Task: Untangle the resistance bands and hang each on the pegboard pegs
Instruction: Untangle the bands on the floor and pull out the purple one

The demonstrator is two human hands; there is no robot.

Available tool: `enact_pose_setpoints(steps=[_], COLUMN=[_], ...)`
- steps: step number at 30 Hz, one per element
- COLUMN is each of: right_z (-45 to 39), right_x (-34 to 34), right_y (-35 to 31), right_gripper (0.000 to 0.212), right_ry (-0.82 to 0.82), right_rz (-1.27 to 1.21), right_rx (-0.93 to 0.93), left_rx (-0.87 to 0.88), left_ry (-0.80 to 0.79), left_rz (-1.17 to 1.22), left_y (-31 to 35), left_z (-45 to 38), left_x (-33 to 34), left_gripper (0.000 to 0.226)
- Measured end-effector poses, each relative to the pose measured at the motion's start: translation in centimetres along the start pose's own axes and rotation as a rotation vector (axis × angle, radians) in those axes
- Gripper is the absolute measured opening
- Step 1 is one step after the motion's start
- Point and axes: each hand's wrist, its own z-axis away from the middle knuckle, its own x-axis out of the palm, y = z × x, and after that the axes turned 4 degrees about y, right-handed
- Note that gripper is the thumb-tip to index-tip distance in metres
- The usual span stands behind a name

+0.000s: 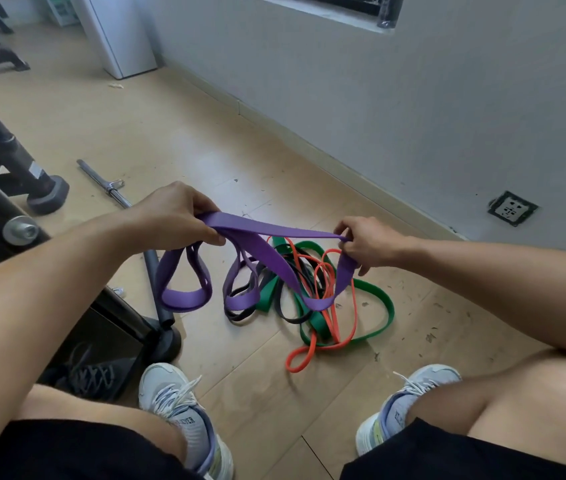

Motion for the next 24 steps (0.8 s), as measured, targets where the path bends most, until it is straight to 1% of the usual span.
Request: enact_pose_setpoints(steps=[2,4,7,9,11,13,15,17,19,20,21,23,24], right_z=[0.0,0.0,-0.3,-0.6,-0.6,-0.5,-0.5,-0.5,-0.2,0.0,0.2,1.0,1.3], right_x=[0.2,0.3,0.1,-0.1,-0.1,0.0,0.4,0.7,1.0,1.1,1.2,1.3,1.2], right_y=[-0.3,-0.5,-0.4,0.0,0.1,0.0,0.1,0.4,0.2,0.1,-0.1,-1.1,-1.9], right_gripper=[0.022,0.023,0.025,0.024,0.022,0.021,0.016,0.013,0.013,0.026,0.046,0.082,0.092], right_ry=[0.035,0.09,0.236,0.314,0.329,0.268,0.158,-0.003,-0.197,-0.28,-0.344,-0.372,-0.357], right_rz=[0.05,0.091,0.184,0.29,0.34,0.393,0.445,0.387,0.323,0.329,0.35,0.332,0.257], right_rx=[-0.025,-0.047,-0.128,-0.203,-0.212,-0.142,-0.093,-0.059,-0.038,-0.046,-0.063,-0.135,-0.182], left_rx=[0.011,0.023,0.03,0.027,0.031,0.032,0.04,0.055,0.071,0.081,0.091,0.111,0.121], left_ry=[-0.009,-0.028,-0.072,-0.104,-0.126,-0.125,-0.111,-0.098,-0.09,-0.088,-0.088,-0.095,-0.096], left_rz=[0.001,0.012,-0.003,-0.062,-0.142,-0.161,-0.142,-0.129,-0.1,-0.082,-0.062,-0.024,-0.013], left_y=[0.2,0.4,0.7,0.8,1.0,1.1,1.1,1.0,0.9,1.0,1.0,1.3,1.4], left_z=[0.0,0.0,0.1,0.2,0.3,0.2,0.2,0.2,0.3,0.3,0.3,0.4,0.4], left_x=[-0.1,-0.1,-0.4,-0.5,-0.3,0.1,0.4,0.5,0.6,0.7,0.8,1.1,1.3], left_gripper=[0.017,0.015,0.014,0.013,0.013,0.013,0.014,0.015,0.017,0.017,0.018,0.018,0.019])
